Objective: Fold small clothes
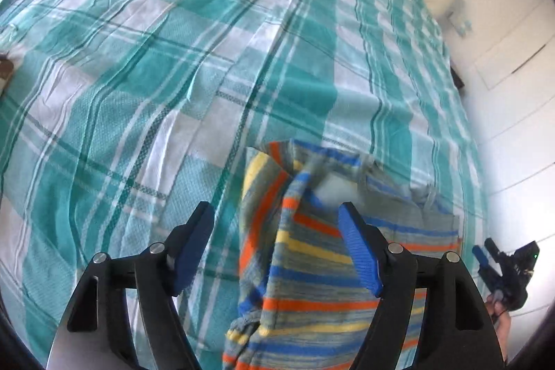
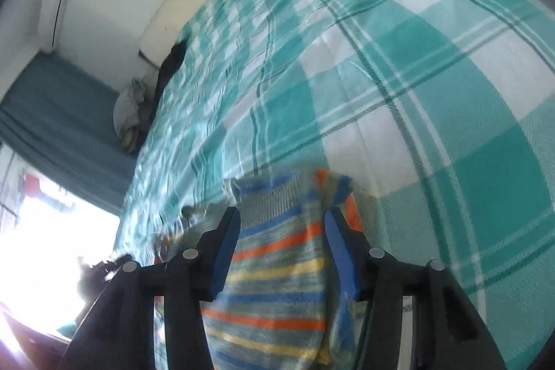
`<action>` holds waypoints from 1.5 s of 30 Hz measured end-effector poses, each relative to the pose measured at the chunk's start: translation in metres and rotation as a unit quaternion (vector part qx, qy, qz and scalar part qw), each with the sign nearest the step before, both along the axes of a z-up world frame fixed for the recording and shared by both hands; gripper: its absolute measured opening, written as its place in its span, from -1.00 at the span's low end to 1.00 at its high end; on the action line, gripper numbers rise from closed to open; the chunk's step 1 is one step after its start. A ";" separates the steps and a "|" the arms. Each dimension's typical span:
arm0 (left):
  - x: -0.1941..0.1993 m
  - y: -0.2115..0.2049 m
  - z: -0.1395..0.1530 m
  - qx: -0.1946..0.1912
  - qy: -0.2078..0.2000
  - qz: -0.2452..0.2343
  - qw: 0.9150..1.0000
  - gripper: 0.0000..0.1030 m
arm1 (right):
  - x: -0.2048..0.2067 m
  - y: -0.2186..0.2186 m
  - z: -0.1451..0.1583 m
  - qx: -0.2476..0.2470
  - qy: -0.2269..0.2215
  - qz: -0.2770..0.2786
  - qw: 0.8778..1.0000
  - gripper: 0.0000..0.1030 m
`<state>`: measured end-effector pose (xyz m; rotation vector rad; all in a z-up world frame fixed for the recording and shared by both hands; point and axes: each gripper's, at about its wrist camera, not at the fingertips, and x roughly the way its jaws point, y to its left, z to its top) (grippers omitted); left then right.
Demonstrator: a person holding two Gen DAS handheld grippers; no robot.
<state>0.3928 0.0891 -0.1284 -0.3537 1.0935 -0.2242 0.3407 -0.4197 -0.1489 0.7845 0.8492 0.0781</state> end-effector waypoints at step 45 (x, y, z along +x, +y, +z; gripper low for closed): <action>-0.255 -0.129 -0.083 0.200 -0.133 -0.138 0.961 0.99 | -0.231 0.121 -0.067 -0.393 0.060 0.060 0.916 0.81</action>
